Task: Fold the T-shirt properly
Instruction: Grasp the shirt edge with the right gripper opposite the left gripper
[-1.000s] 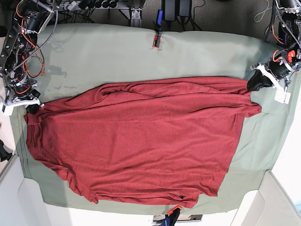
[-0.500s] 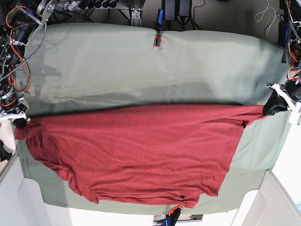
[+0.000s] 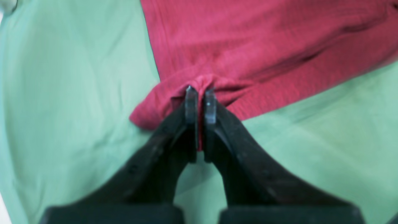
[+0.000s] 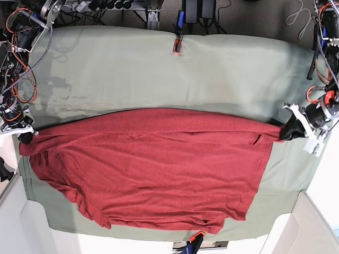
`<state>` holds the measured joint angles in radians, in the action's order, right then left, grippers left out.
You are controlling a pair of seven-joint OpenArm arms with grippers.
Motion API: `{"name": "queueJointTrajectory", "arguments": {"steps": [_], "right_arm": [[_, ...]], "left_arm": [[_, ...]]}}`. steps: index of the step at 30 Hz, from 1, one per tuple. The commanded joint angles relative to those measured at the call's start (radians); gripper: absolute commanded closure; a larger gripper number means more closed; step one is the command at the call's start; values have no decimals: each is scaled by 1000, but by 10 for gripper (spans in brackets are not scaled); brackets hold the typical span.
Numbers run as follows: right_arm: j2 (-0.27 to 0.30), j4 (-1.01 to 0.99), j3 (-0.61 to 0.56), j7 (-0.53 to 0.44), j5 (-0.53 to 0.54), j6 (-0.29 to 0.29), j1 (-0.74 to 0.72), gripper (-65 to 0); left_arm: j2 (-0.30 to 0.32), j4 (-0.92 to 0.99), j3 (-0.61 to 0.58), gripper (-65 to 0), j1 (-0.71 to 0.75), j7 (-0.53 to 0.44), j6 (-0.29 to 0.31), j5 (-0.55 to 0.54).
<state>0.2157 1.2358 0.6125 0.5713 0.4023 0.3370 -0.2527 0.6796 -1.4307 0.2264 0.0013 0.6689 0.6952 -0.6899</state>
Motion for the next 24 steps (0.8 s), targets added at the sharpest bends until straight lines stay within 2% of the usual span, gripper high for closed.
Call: {"name": "queueJointTrajectory", "arguments": {"steps": [1,9,17,20,24], "right_arm": [[16,15,0,-26,0,7,-24,0],[17,-10,-2,-59,-32,8,-46,0],[17,-155,-6,-78,-37,37,-133,0],[17,-179,-6,-90,-36,37,-137,0],[17,-185,-6,-93,-35,37,-134,-6]], "left_arm": [[24,25,-16,0,-50,-31,3,0],[21,341,-163,0,-323,-71,3,29],[18,514,-232,0,-451,-143,3,52],[18,543,-275,-100,-469,-201,3,87],[16,559,-296,-352,-469,-204,3,76]]}}
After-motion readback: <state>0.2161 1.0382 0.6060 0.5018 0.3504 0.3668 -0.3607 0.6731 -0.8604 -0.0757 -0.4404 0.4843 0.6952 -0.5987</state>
